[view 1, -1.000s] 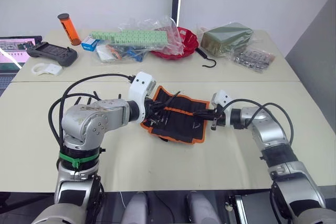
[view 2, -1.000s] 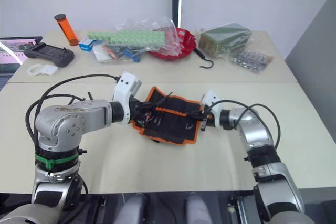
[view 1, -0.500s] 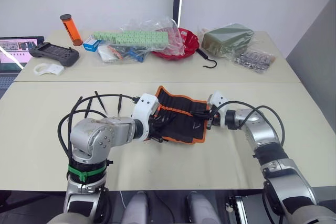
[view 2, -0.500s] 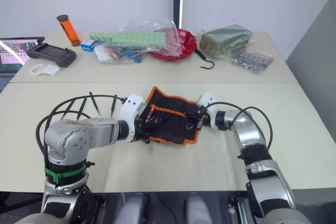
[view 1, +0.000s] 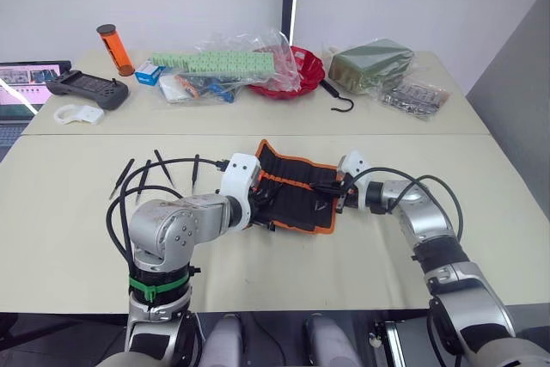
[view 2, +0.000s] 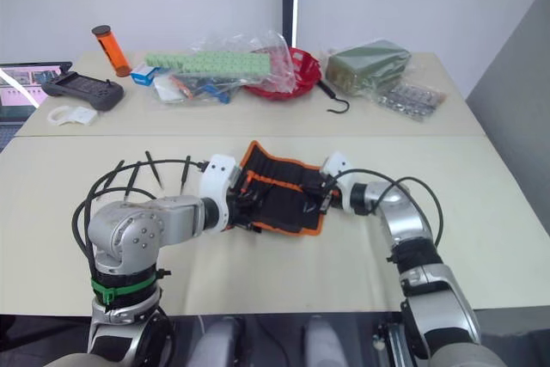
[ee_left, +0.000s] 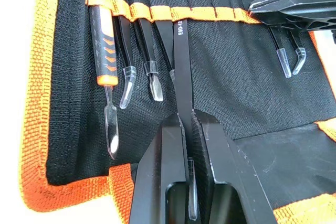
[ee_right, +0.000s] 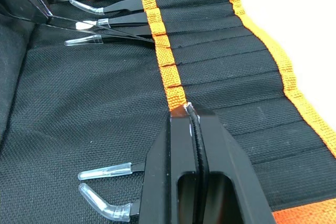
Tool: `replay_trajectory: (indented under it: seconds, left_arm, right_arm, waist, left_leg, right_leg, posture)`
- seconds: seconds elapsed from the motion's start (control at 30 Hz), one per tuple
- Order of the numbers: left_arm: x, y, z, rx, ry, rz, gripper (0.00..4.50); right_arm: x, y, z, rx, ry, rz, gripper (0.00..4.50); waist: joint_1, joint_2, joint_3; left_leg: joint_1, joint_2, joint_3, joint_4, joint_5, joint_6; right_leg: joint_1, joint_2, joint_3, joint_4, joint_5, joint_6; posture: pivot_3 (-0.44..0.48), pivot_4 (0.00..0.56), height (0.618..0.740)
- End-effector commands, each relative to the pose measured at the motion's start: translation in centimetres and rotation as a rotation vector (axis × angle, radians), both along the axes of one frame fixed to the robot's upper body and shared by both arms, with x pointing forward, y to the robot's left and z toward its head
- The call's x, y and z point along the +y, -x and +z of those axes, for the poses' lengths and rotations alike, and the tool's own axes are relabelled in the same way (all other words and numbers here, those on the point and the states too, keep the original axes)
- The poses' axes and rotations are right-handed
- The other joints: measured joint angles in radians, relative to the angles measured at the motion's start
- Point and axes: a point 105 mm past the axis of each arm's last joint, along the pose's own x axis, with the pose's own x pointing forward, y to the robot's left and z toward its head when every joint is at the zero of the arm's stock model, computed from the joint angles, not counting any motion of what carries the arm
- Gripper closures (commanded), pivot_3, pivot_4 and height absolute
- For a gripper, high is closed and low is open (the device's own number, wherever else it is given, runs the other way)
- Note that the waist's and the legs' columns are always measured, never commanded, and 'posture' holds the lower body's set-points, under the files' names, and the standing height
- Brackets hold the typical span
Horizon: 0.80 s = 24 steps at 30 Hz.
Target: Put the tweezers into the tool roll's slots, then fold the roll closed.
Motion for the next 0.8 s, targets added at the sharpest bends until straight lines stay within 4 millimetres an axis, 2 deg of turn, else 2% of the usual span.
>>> replay_trajectory:
  seconds: [0.03,0.3,0.5,0.8]
  left_arm:
    - [-0.2,-0.7,0.6,-0.024,-0.025,0.024,4.5]
    - [-0.5,-1.7,1.1,-0.063,-0.08,0.006,4.5]
    - [0.8,-3.2,1.1,-0.105,-0.163,-0.023,4.5]
    - [-0.5,-5.7,1.6,-0.193,-0.24,-0.168,4.5]
  right_arm:
    - [0.1,0.6,-1.4,0.045,0.027,0.002,4.47]
    - [0.3,1.0,-1.8,0.051,0.034,-0.001,4.47]
    - [1.5,1.8,-1.4,0.061,-0.002,0.012,4.47]
    - [2.3,2.8,-1.1,0.063,-0.032,0.003,4.47]
  waist:
    - [0.0,0.0,0.0]
    - [0.0,0.0,0.0]
    - [-0.001,0.0,0.0]
    - [0.0,0.0,0.0]
  left_leg:
    - [0.0,0.0,0.0,0.0,0.0,0.0]
    - [0.003,0.0,0.0,0.0,0.0,0.0]
    - [0.004,0.0,0.0,0.0,0.0,0.0]
    - [0.004,0.0,0.0,0.0,0.0,-0.001]
  right_leg:
    - [0.0,0.0,0.0,0.0,0.0,0.0]
    - [0.004,0.0,0.0,-0.001,0.0,0.0]
    - [0.005,0.0,0.0,-0.001,0.0,0.0]
    - [0.005,0.0,0.0,-0.002,0.0,0.0]
  posture:
    - [0.0,0.15,0.74]
    - [0.0,0.15,0.74]
    - [0.0,0.15,0.74]
    - [0.0,0.15,0.74]
